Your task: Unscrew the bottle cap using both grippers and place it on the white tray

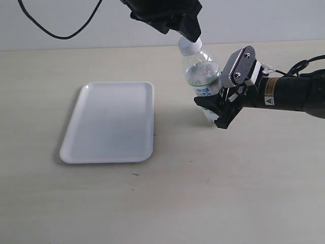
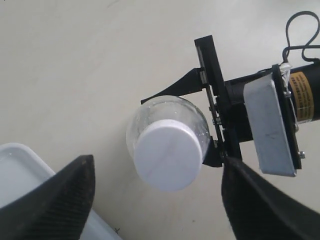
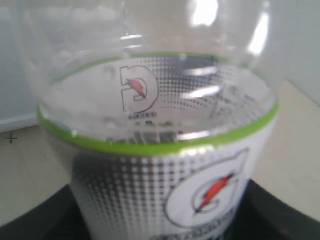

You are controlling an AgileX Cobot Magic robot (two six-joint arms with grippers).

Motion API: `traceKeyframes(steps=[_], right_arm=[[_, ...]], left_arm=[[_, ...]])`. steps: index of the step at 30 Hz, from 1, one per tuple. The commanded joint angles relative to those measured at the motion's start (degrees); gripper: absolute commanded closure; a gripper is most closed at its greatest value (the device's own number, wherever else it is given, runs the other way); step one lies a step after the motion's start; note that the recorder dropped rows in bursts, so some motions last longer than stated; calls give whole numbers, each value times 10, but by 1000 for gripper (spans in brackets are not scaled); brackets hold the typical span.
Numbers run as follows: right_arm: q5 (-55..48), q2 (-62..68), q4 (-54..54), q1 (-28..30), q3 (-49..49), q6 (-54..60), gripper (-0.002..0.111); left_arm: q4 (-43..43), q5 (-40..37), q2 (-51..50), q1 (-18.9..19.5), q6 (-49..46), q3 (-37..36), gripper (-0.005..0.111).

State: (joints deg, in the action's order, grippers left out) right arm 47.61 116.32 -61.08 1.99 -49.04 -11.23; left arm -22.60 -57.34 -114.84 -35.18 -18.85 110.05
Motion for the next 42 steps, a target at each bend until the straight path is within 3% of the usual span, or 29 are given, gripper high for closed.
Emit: traceKeyframes(steps=[1,15,42], right_arm=[[23,-3,7,0,0,0,108],[23,-3,7,0,0,-6,108],[21,-3,6,0,0,-9,108]], left_arm=[[-2,12,-5,-2,5,6,37],[-37,51,-28,-2,-1,6,38],[-43,38,-37,-2,16,6,38]])
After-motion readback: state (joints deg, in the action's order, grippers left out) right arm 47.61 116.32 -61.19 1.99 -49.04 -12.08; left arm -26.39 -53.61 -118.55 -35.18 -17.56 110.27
